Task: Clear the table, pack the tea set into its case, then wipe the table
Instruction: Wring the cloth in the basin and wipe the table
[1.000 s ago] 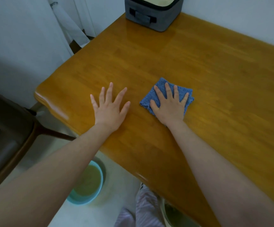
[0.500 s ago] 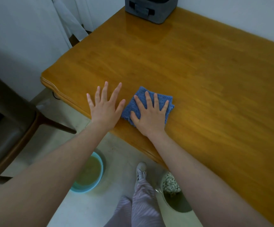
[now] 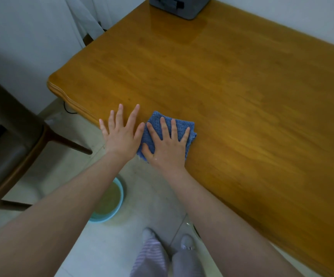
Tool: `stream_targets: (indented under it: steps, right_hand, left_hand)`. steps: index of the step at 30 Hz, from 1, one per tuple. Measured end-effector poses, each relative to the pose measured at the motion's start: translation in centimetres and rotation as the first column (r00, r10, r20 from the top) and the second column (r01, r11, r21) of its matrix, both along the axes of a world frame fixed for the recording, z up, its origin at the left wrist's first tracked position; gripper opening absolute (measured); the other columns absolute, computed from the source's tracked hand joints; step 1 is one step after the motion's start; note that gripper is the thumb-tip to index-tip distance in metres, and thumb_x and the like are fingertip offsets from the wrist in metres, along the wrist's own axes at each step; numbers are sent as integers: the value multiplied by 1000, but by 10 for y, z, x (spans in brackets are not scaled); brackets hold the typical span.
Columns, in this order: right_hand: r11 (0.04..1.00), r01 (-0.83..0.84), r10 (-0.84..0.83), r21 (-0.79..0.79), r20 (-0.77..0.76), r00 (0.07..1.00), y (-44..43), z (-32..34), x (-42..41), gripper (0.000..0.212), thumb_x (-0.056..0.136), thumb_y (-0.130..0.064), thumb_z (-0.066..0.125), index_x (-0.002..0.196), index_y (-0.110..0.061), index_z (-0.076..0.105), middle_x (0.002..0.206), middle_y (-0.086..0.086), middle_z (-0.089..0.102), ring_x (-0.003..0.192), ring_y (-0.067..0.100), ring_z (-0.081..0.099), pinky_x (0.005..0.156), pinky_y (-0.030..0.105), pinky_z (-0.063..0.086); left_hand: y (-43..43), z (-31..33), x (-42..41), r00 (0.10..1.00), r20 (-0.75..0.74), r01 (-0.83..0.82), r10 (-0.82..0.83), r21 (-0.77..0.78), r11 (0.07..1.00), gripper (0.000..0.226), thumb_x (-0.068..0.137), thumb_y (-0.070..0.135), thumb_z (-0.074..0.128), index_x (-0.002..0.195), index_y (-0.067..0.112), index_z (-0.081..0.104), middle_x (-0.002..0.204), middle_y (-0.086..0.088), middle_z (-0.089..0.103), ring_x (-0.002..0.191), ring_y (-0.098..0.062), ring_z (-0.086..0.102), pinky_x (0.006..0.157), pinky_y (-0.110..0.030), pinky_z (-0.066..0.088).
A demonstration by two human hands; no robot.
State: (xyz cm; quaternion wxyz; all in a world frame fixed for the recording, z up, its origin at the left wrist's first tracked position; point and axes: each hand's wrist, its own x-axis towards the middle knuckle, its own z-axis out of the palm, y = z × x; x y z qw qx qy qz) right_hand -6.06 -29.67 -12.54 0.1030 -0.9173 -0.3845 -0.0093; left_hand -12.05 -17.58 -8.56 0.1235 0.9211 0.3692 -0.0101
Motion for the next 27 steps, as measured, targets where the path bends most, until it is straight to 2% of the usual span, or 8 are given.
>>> stream_targets:
  steps: [5, 16, 21, 27]
  right_hand:
    - [999, -51, 51, 2, -19, 999, -25, 0, 1, 62, 90, -59, 30, 147, -36, 36, 158, 5, 28, 146, 34, 20, 111, 69, 6]
    - [993, -119, 119, -12, -53, 992, -88, 4, 21, 61, 91, -56, 29, 149, -37, 33, 159, 4, 24, 148, 32, 16, 113, 66, 4]
    - [993, -114, 113, -6, -79, 990, -95, 5, 42, 60, 90, -55, 33, 148, -38, 35, 159, 2, 25, 148, 31, 15, 114, 65, 3]
    - [994, -100, 97, -40, -79, 992, -98, 5, 82, 62, 90, -57, 29, 149, -38, 31, 160, 2, 21, 149, 31, 12, 113, 66, 1]
  left_hand:
    - [-12, 4, -6, 997, -9, -72, 72, -9, 997, 54, 98, 58, 16, 149, 49, 3, 162, -2, -2, 149, -27, -5, 117, -55, -9]
    - [-63, 16, 23, 997, -7, -76, 77, 19, 997, 54, 98, 58, 18, 150, 48, 3, 162, -2, -3, 149, -27, -5, 117, -55, -9]
    - [-77, 25, 50, 997, -2, -73, 73, 31, 997, 54, 98, 57, 18, 149, 49, 3, 162, -1, -6, 148, -27, -8, 116, -54, -11]
    - [-89, 28, 73, 998, 10, -68, 68, 47, 997, 51, 99, 54, 22, 149, 48, 12, 162, 0, -5, 148, -27, -8, 116, -54, -12]
